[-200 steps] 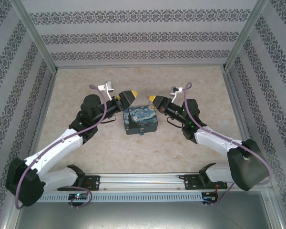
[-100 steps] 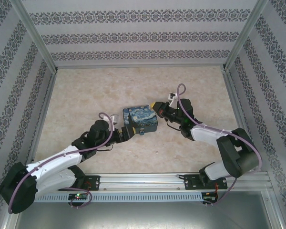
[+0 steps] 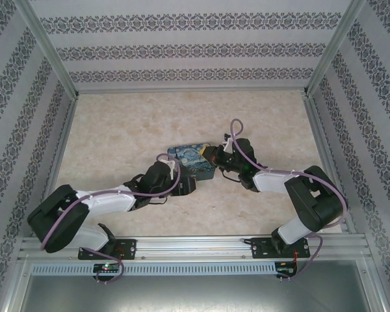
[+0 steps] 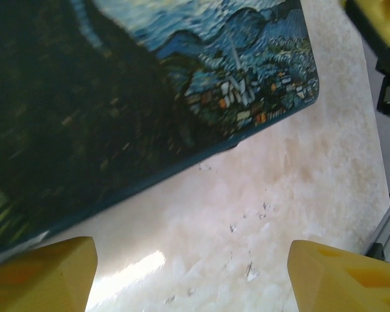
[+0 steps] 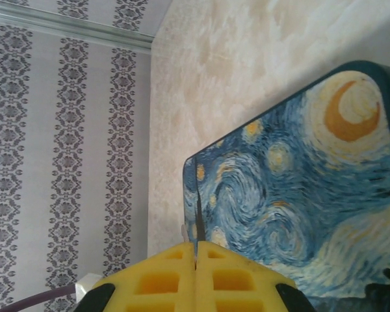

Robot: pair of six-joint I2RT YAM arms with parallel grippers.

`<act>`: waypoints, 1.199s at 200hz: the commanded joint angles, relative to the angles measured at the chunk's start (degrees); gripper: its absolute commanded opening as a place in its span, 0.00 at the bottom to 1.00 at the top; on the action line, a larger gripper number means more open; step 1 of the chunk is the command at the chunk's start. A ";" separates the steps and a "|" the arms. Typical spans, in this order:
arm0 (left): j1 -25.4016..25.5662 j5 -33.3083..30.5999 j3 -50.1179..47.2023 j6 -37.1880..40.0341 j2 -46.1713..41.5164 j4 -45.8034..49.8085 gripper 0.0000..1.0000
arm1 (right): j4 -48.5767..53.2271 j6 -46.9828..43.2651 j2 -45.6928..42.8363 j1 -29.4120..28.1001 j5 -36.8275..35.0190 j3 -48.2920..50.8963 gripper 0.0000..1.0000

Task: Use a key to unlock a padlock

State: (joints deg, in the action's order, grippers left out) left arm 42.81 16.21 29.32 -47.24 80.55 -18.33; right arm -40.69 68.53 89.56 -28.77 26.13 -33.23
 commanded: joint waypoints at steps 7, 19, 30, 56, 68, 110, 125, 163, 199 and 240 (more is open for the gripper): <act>0.97 0.05 2.97 3.95 4.74 -6.54 0.76 | -1.85 -0.15 1.15 -0.93 -1.77 -1.31 0.00; 0.97 0.18 3.54 4.50 6.80 -7.65 0.76 | -1.78 -0.15 1.48 -0.93 -1.95 -1.31 0.00; 0.96 0.17 4.04 4.92 8.48 -8.36 0.76 | -1.83 -0.15 1.81 -0.98 -2.13 -1.40 0.00; 0.96 -1.27 4.56 5.78 11.04 -9.85 0.74 | -1.82 -0.11 2.79 -0.84 -2.06 -1.74 0.00; 0.96 -2.82 4.41 6.46 11.49 -10.32 0.73 | -1.85 0.03 3.37 -0.77 -2.04 -1.87 0.00; 0.98 -8.38 3.59 11.99 10.52 -8.63 0.72 | -3.60 0.48 5.09 -0.76 -1.63 -2.32 0.00; 0.97 -9.60 3.38 14.07 10.14 -8.00 0.72 | -3.70 0.55 5.32 -0.76 -1.61 -2.36 0.00; 0.96 -10.58 3.89 18.77 11.20 -8.14 0.71 | -3.70 0.75 5.29 -0.76 -1.58 -2.27 0.00; 1.05 -10.16 4.91 21.29 14.22 -9.57 0.71 | -3.52 0.75 5.10 -1.02 -1.87 -1.77 0.00; 1.05 -7.02 6.34 21.48 18.28 -13.02 0.71 | -3.44 0.74 5.19 -1.11 -2.40 -1.22 0.00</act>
State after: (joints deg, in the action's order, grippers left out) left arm 43.18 7.11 34.04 -27.73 95.61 -26.72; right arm -43.51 69.12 94.19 -29.15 24.91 -34.76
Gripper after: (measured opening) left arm 0.712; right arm 0.064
